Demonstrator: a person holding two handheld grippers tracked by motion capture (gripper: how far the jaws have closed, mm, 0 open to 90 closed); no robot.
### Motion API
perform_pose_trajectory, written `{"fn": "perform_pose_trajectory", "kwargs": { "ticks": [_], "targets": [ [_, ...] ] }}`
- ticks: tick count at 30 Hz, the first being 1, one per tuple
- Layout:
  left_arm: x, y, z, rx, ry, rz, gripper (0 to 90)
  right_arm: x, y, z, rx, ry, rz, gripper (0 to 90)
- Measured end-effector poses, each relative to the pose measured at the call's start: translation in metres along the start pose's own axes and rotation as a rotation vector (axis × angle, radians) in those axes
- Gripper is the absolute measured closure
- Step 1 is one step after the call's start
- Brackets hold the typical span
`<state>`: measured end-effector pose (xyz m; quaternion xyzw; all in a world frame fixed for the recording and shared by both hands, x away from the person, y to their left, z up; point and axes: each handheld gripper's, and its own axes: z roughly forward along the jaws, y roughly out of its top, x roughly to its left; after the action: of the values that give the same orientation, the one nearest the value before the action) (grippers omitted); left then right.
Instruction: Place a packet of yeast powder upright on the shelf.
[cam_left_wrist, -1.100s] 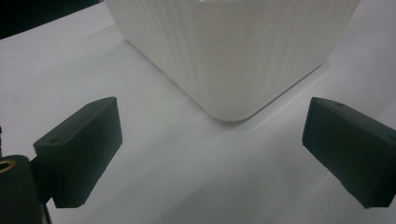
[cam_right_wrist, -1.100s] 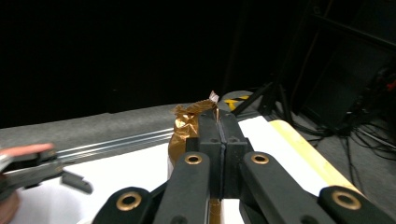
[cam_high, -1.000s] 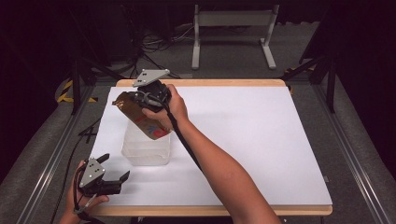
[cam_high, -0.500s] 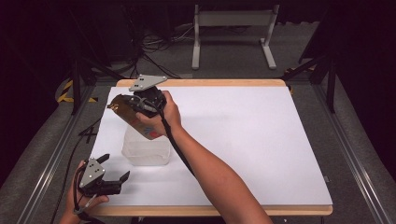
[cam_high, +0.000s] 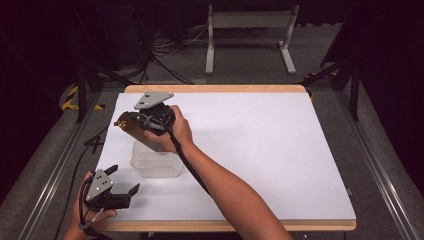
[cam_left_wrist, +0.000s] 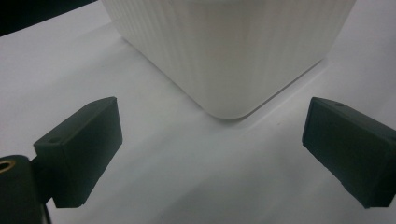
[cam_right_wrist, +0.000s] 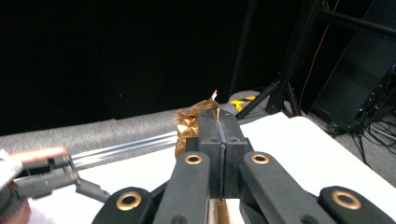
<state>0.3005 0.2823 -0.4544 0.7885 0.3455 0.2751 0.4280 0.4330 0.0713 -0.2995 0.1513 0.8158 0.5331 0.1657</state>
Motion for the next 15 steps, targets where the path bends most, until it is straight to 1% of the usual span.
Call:
{"fn": "perform_pose_trajectory", "kwargs": {
  "ticks": [1, 2, 4, 7, 8, 10, 11, 12, 15],
  "targets": [
    [0.0, 0.0, 0.0, 0.001, 0.001, 0.001, 5.8, 0.0, 0.0, 0.0, 0.0, 0.0, 0.0, 90.0],
    [0.0, 0.0, 0.0, 0.001, 0.0, -0.001, 5.8, -0.002, -0.008, 0.0, 0.007, 0.004, 0.009, 90.0],
    [0.0, 0.0, 0.0, 0.002, 0.003, 0.0, 5.8, -0.003, -0.015, -0.001, 0.009, 0.01, 0.018, 90.0],
    [0.0, 0.0, 0.0, 0.002, 0.005, 0.001, 5.8, -0.004, -0.021, -0.003, 0.006, 0.007, 0.016, 90.0],
    [-0.001, 0.0, 0.0, 0.003, 0.006, 0.001, 5.8, -0.007, -0.027, -0.006, -0.004, 0.027, 0.028, 90.0],
    [0.0, 0.0, 0.0, 0.003, 0.008, 0.0, 5.8, -0.007, -0.029, -0.008, -0.011, 0.035, 0.033, 90.0],
    [-0.001, 0.001, 0.0, 0.004, 0.009, 0.001, 5.8, -0.008, -0.031, -0.013, -0.017, 0.044, 0.031, 90.0],
    [-0.001, 0.001, 0.0, 0.004, 0.009, 0.001, 5.8, -0.008, -0.031, -0.013, -0.017, 0.044, 0.031, 90.0],
    [-0.001, 0.0, -0.001, 0.007, 0.012, 0.003, 5.8, -0.008, -0.033, -0.022, -0.019, 0.029, 0.008, 90.0]
  ]
}}
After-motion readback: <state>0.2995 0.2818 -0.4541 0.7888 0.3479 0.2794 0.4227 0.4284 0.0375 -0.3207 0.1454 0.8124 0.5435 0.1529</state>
